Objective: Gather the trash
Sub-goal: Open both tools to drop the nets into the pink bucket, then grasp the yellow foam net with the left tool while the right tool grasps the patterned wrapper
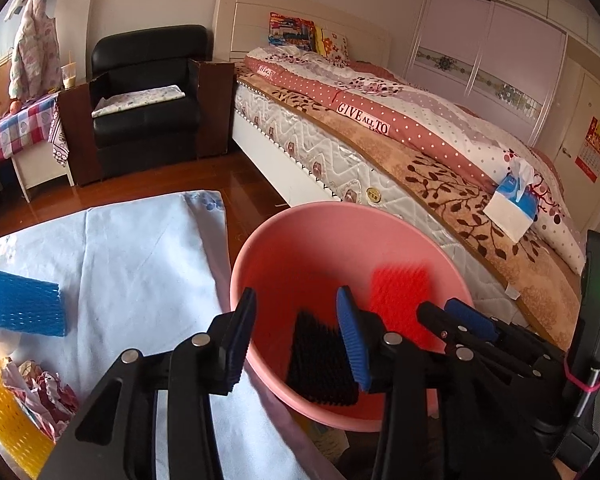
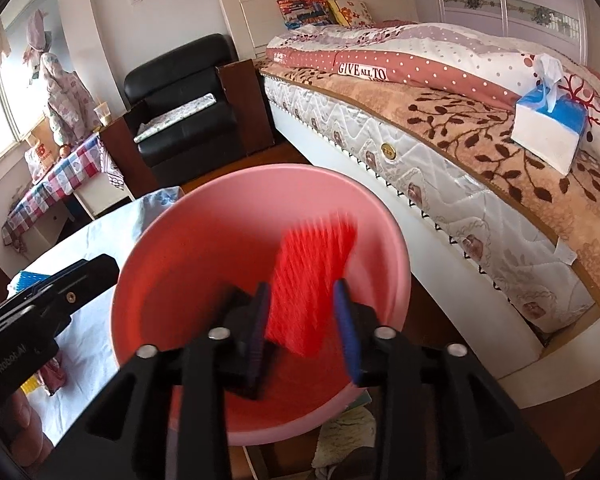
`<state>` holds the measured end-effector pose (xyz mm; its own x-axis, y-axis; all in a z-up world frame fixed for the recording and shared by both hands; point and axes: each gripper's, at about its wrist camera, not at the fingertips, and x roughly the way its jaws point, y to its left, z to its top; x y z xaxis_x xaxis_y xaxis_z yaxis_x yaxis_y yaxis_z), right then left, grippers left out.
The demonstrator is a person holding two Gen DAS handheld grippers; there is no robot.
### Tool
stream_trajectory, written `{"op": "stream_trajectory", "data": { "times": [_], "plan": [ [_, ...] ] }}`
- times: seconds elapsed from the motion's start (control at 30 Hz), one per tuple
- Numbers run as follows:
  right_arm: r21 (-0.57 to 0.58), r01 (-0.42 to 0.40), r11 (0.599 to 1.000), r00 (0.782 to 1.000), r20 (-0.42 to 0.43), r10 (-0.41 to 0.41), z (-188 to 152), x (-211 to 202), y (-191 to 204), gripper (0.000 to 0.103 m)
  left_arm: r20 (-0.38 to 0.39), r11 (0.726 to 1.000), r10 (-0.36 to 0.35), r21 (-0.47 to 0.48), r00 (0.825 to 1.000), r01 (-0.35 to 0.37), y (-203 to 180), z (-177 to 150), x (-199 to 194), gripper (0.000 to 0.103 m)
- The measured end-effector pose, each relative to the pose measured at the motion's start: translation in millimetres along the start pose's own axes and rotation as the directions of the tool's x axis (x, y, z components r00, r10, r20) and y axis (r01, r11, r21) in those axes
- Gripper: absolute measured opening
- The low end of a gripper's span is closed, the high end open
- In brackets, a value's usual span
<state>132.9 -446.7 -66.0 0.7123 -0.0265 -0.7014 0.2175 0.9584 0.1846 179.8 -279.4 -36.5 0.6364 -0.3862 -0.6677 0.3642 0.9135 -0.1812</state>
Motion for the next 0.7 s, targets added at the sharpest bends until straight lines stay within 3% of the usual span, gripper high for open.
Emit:
{"op": "stream_trajectory", "data": {
  "times": [0.33,0.7],
  "plan": [
    [-0.032,-0.055,0.998,0.998,0.026,0.056,-3,-19,11,0.047,0.038,1.000,0.007,-0.017,0.999,-0.007,6,-2,-33,0.046],
    [-0.052,-0.151,0.987,0.986,0.056,0.154,-12,-51,40,0.048,0.115,0.997,0.065,-0.039,0.991,-0.061,33,-12,-93,0.047]
  ]
}}
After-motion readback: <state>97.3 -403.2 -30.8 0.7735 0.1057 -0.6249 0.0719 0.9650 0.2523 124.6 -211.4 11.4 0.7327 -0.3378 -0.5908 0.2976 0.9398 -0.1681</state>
